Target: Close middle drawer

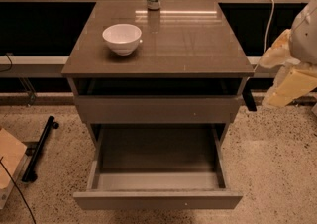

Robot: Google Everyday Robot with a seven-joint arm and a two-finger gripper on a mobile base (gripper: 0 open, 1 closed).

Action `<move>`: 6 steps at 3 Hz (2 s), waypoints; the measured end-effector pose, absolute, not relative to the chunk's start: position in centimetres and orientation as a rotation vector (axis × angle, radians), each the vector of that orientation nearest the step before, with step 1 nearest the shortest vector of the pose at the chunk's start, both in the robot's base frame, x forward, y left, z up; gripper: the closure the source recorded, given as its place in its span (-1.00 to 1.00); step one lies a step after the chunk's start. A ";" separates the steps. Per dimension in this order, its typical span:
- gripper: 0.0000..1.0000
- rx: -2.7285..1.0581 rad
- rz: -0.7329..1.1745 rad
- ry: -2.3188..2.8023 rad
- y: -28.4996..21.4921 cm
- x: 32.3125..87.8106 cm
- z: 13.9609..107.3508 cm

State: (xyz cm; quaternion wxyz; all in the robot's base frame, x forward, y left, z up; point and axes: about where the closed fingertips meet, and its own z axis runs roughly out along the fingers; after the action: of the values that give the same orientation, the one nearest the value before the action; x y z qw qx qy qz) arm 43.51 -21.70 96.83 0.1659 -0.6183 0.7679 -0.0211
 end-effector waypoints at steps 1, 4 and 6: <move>0.29 -1.829 -0.020 2.123 -22.0 42.7 94.4; 1.00 -1.878 0.031 2.063 -22.9 41.8 90.9; 1.00 -1.824 0.130 2.075 -22.9 40.4 83.9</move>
Offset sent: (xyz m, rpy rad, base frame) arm -0.0259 -0.0247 -0.1106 0.0949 0.0484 0.1842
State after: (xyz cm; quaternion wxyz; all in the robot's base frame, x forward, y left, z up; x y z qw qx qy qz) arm 40.37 -22.91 83.93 0.1866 -0.6479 0.7371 0.0460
